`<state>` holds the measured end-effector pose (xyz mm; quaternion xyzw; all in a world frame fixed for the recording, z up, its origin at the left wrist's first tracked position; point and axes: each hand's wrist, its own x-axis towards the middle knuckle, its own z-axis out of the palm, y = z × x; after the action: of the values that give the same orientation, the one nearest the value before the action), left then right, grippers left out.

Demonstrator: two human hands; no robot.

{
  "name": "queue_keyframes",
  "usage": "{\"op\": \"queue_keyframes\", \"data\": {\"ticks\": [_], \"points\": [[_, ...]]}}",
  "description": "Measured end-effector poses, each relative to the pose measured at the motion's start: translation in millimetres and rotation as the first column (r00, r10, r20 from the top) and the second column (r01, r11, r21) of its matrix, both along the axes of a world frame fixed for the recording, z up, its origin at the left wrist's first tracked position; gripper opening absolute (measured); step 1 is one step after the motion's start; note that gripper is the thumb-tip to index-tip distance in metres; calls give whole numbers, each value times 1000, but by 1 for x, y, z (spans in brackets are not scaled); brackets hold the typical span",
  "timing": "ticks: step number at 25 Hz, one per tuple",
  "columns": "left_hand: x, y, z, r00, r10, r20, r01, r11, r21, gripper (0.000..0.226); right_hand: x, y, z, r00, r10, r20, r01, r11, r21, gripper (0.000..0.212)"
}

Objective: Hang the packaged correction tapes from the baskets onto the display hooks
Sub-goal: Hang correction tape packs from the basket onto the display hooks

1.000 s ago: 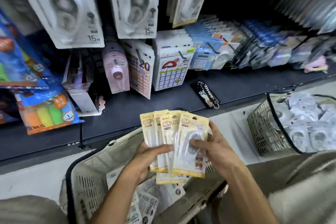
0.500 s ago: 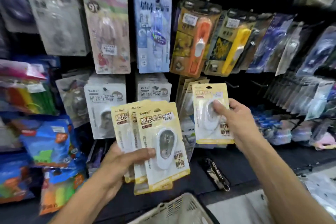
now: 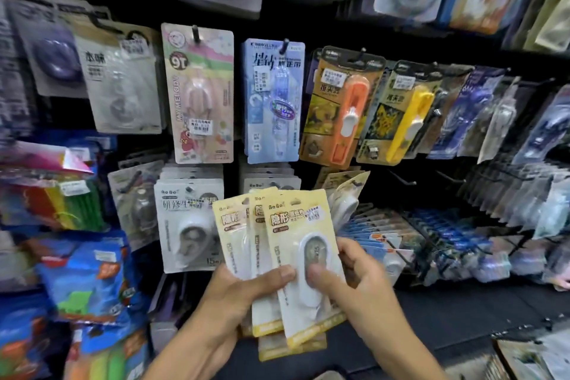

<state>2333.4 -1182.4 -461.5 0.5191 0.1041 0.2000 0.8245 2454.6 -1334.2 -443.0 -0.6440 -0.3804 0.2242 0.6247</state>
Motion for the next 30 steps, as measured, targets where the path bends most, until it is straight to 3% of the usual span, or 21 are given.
{"op": "queue_keyframes", "data": {"ticks": [3, 5, 8, 11, 15, 20, 24, 26, 28, 30], "points": [[-1, 2, 3, 1000, -15, 21, 15, 1000, -24, 77, 15, 2, -7, 953, -128, -276, 175, 973, 152, 45], [-4, 3, 7, 1000, -12, 26, 12, 1000, 12, 72, 40, -5, 0, 906, -246, -344, 320, 930, 179, 32], [-7, 5, 8, 998, 28, 53, -27, 1000, -10, 66, 74, -21, 8, 883, -393, -258, 424, 902, 78, 27], [-9, 3, 10, 996, 35, 78, -32, 999, -35, 76, 87, -34, 8, 888, -421, -186, 417, 907, -66, 22], [-9, 1, 12, 994, 43, 99, -35, 996, -79, 72, 87, -41, 0, 897, -413, -157, 409, 911, -55, 27], [-11, -4, 14, 992, 38, 119, -17, 985, -171, 76, 88, -30, 16, 897, -414, -156, 415, 909, -28, 19], [-12, -4, 13, 994, 41, 98, -14, 964, -264, 100, 84, -37, 6, 824, -562, 73, 562, 793, -237, 60], [-11, -4, 11, 995, 44, 94, -14, 955, -297, 109, 62, -37, -4, 878, -472, 80, 477, 844, -244, 66], [-9, -7, 9, 996, 50, 80, -22, 948, -318, 110, 35, -31, -11, 965, -207, -163, 179, 969, -170, 58], [-7, -10, 7, 996, 49, 69, -23, 941, -337, 108, 16, -21, -14, 943, 78, -324, -128, 982, -138, 45]]}}
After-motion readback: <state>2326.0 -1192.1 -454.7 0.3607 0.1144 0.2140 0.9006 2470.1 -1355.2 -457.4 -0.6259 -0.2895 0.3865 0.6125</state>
